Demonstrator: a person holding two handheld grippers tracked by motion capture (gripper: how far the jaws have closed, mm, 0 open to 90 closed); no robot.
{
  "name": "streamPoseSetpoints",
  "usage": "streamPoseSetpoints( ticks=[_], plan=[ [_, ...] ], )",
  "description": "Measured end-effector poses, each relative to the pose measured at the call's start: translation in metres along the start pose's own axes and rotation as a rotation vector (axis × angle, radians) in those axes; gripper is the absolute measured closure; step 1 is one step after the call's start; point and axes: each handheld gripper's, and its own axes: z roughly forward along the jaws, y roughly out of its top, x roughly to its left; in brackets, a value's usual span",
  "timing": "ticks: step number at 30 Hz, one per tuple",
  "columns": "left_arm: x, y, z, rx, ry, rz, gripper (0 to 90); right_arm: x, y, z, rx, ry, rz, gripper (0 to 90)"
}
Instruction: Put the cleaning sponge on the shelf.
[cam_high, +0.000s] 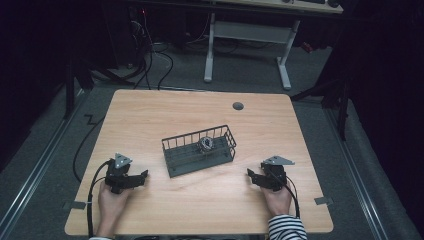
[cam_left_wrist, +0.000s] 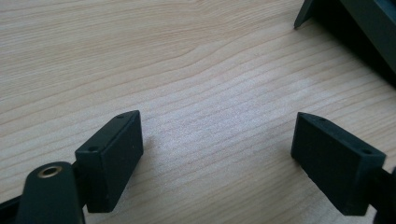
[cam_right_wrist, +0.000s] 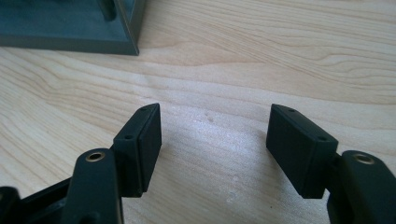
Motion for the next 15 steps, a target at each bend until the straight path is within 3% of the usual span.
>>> streamPoseSetpoints(
  ticks=[4,15],
  plan=[
    [-0.0001,0.0,0.0,0.0,0.001,0.0,17.2,0.0069,-0.0001,0.001,0.011,-0.046,-0.06,35.5],
    [-0.0001,0.0,0.0,0.0,0.001,0.0,17.2,0.0063,-0.0002,0.0011,0.013,-0.047,-0.05,34.2]
  ],
)
